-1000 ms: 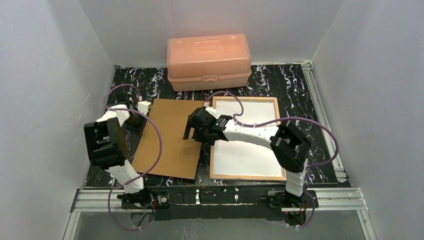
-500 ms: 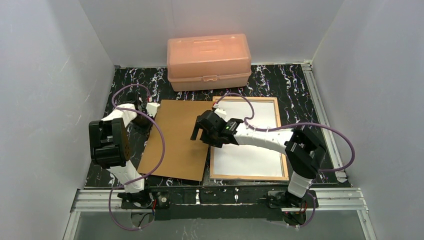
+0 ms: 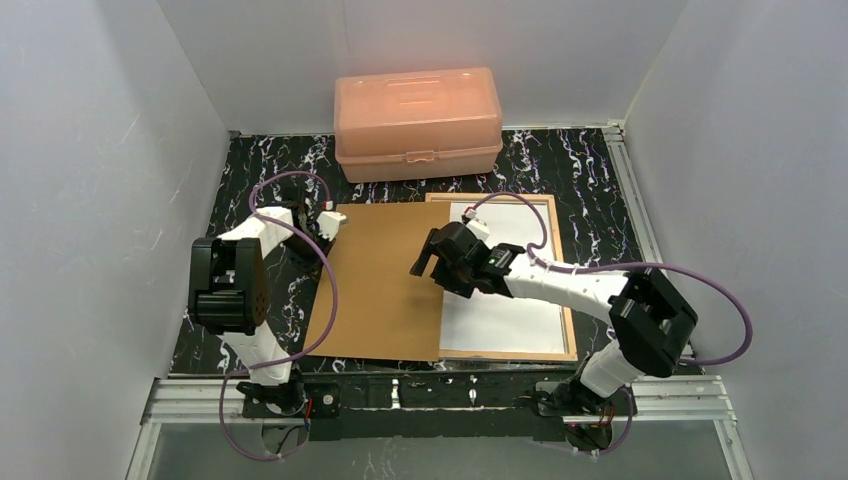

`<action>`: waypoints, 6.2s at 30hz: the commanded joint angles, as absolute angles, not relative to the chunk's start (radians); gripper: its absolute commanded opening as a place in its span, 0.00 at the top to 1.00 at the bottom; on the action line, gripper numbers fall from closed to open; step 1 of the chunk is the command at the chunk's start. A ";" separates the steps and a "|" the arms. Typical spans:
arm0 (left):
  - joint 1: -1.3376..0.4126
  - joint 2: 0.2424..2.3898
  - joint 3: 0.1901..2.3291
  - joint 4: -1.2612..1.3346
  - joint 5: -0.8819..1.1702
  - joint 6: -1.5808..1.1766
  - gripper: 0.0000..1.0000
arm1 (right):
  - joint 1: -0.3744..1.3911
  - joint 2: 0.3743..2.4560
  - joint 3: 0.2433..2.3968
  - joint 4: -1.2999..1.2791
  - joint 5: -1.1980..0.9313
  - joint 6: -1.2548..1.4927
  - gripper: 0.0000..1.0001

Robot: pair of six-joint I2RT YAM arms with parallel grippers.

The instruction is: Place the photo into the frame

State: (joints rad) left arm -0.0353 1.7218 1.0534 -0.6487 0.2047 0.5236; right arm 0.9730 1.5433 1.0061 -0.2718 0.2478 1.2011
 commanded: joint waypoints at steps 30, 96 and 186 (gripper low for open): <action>-0.065 1.703 1.004 -0.717 0.292 0.534 1.00 | 0.790 1.505 0.853 -0.119 -0.035 0.965 0.12; -0.034 0.913 1.340 -1.128 0.699 0.802 0.11 | 0.878 1.308 1.002 -0.038 -0.035 1.278 0.99; -0.032 0.453 1.434 -1.154 0.906 1.060 1.00 | 1.068 1.173 1.427 -0.502 -0.459 -0.557 0.46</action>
